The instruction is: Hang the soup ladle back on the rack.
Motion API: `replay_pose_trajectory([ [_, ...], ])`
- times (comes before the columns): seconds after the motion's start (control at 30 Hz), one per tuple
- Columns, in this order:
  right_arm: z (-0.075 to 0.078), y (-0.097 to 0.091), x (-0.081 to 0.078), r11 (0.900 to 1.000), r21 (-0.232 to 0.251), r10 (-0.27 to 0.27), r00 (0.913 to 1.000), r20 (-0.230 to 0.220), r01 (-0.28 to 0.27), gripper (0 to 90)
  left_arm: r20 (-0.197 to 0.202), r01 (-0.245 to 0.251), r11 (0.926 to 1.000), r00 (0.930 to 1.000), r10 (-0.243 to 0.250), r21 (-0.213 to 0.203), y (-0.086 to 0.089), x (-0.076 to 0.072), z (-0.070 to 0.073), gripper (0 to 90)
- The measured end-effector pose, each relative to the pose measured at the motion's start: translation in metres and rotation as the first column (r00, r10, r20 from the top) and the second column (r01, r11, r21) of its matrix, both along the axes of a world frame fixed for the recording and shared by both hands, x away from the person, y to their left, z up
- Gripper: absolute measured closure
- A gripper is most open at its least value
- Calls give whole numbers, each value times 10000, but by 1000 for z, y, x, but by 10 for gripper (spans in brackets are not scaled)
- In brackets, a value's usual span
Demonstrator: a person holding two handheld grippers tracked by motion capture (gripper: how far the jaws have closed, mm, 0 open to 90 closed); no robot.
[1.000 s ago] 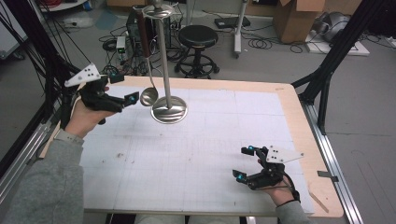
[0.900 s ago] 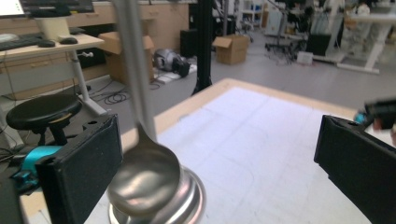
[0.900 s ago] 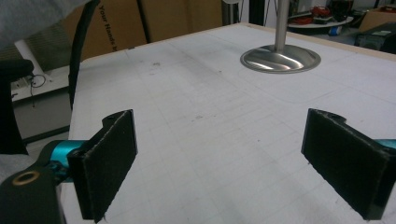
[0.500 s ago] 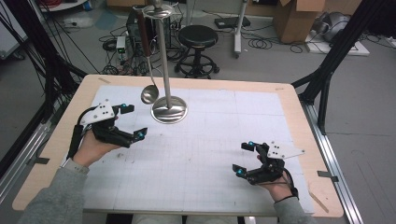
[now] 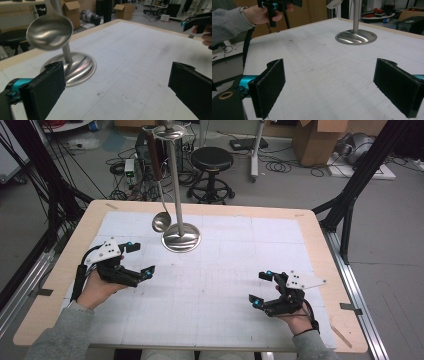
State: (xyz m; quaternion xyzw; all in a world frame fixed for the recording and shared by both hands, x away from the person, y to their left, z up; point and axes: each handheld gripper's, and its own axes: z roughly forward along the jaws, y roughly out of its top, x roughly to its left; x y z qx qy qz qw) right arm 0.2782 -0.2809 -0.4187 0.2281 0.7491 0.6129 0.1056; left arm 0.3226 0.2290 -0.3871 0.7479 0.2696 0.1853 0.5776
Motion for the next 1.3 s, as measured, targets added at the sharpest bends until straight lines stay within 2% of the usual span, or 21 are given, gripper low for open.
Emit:
replay_pose_trajectory([
  [0.13, 1, -1, 0, 10000, 43, -82, 10000, 50, 81, 95, -210, -319, 9990, 9993, 313, -310, 13, -2, -8, 17],
  [0.23, 1, -1, 0, 9999, 76, -98, 9999, 53, 98, 95, -714, -673, 9972, 9953, 649, -325, 20, -2, -9, 17],
  [0.43, 3, -5, -1, 9989, 182, -435, 9985, 318, 430, 95, -229, -528, 9986, 9983, 528, -25, 17, -13, -6, 17],
  [0.5, 3, -6, -1, 9982, 244, -563, 9978, 356, 555, 95, -3, -536, 9981, 9986, 537, -308, 18, -16, -10, 17],
  [0.63, 4, -7, -1, 9972, 265, -715, 9966, 406, 705, 95, -275, -740, 9972, 9969, 736, -139, 24, -21, -20, 17],
  [0.7, 4, -8, -1, 9966, 258, -799, 9957, 465, 787, 95, -213, -879, 9958, 9959, 874, -254, 27, -24, -23, 17],
  [0.77, 4, -9, -1, 9959, 240, -882, 9953, 408, 873, 95, -235, -1321, 9912, 9910, 1318, -111, 30, -26, -27, 17],
  [0.87, 3, -10, 0, 9929, 69, -1191, 9922, 356, 1189, 95, -424, -1555, 9876, 9871, 1545, -197, 35, -30, -33, 17],
  [1.03, 4, -14, 0, 9866, 186, -1627, 9858, 424, 1620, 95, -239, -1338, 9910, 9907, 1340, 107, 33, -39, -36, 17],
  [1.17, 4, -14, 1, 9860, 173, -1665, 9853, 395, 1659, 95, -67, -1186, 9929, 9929, 1186, -91, 28, -39, -36, 17],
  [1.3, 3, -15, 2, 9874, 241, -1571, 9870, 338, 1564, 95, -243, -1393, 9894, 9901, 1384, -415, 30, -36, -36, 17],
])
